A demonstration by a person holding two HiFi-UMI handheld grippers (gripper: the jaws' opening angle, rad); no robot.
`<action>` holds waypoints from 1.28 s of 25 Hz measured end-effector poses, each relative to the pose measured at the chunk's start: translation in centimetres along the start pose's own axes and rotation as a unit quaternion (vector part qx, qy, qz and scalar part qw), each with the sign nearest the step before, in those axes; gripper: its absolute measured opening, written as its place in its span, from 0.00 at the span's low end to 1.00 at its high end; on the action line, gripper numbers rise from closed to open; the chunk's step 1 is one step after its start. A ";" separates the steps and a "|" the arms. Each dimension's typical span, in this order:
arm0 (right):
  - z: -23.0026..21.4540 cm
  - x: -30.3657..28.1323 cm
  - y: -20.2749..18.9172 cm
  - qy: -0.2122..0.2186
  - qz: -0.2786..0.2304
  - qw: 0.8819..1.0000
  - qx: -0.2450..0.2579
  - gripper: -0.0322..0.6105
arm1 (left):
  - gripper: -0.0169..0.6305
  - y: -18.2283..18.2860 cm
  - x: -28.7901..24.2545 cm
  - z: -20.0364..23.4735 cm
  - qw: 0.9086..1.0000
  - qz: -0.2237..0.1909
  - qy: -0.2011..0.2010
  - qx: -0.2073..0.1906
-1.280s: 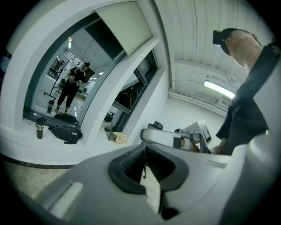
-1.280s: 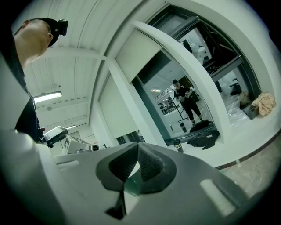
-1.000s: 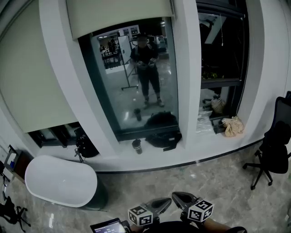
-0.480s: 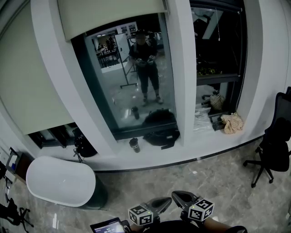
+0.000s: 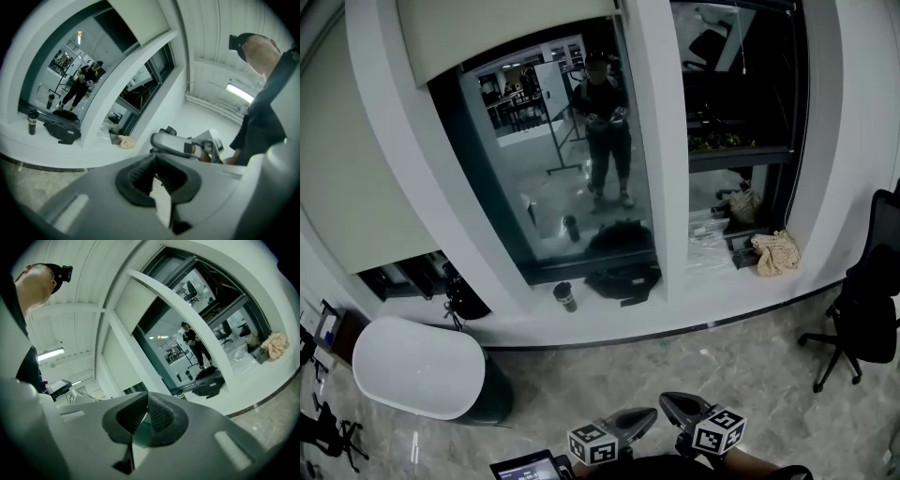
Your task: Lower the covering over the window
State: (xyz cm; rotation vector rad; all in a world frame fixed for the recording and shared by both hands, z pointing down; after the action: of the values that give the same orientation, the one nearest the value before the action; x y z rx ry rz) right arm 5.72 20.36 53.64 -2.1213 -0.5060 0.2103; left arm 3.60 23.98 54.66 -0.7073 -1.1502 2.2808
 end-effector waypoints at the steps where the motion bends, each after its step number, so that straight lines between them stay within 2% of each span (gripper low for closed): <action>1: -0.5 0.3 0.4 0.000 -0.002 1.000 -0.005 0.06 | 0.03 0.2 -0.4 0.1 1.000 -0.001 0.003 0.003; 5: -2.4 0.6 2.4 -0.001 -0.018 1.000 -0.001 0.06 | 0.03 2.0 -2.3 1.1 1.000 -0.001 0.014 0.002; 10: -5.8 0.3 3.5 -0.027 -0.033 0.999 -0.012 0.06 | 0.03 3.1 -4.7 3.3 1.000 0.011 0.007 0.004; 17: -12.5 -4.0 8.4 -0.066 -0.057 0.996 0.011 0.06 | 0.03 8.3 -10.0 10.4 1.000 0.011 -0.026 0.010; 25: -18.2 -12.6 15.1 -0.098 -0.075 0.991 0.043 0.06 | 0.03 17.1 -13.8 18.8 0.998 -0.012 -0.069 -0.002; 32: -22.3 -16.8 16.8 -0.109 -0.068 0.991 0.039 0.08 | 0.03 20.3 -15.2 24.6 0.997 -0.029 -0.069 0.018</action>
State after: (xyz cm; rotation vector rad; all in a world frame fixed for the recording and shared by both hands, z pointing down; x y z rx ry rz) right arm 2.66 -12.02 51.72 -1.9893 -0.7566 0.3794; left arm -4.50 -10.45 53.90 -0.5027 -1.1725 2.3263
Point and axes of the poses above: the fingertips, and each gripper's own axes: x backward along the fingers, z to its left, y out of its top, the point moved 1 cm from there along x, backward along the fingers, and after that the axes turned 10 degrees about y, right-handed, at the moved point
